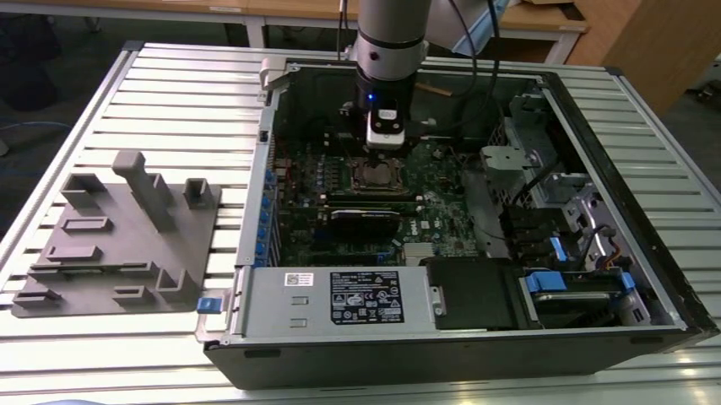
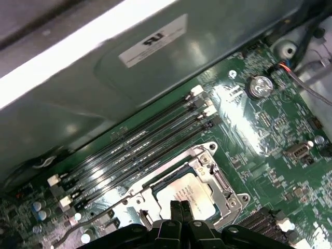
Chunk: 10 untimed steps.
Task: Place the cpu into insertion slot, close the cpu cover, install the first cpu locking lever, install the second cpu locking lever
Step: 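Close the cpu cover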
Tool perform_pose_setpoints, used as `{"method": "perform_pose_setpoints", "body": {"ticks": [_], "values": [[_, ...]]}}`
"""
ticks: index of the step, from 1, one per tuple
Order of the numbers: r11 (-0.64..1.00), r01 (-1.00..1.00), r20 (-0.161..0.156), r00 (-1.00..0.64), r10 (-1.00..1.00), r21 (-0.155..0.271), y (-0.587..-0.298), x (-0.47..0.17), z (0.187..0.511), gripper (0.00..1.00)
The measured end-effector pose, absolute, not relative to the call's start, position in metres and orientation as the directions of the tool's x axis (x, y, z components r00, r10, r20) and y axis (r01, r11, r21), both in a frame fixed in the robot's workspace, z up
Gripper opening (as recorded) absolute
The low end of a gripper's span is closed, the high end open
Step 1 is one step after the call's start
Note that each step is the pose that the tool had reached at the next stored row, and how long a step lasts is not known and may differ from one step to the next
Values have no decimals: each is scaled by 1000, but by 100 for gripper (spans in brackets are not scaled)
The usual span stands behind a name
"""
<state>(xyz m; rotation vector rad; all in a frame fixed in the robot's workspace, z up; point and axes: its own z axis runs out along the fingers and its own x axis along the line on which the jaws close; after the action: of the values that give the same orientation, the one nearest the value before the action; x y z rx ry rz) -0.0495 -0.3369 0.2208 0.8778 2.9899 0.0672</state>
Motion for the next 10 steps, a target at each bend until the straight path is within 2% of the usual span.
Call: {"method": "perform_pose_setpoints", "body": {"ticks": [10], "values": [[924, 380, -12, -925, 380, 48, -337, -50, 220, 11]]}}
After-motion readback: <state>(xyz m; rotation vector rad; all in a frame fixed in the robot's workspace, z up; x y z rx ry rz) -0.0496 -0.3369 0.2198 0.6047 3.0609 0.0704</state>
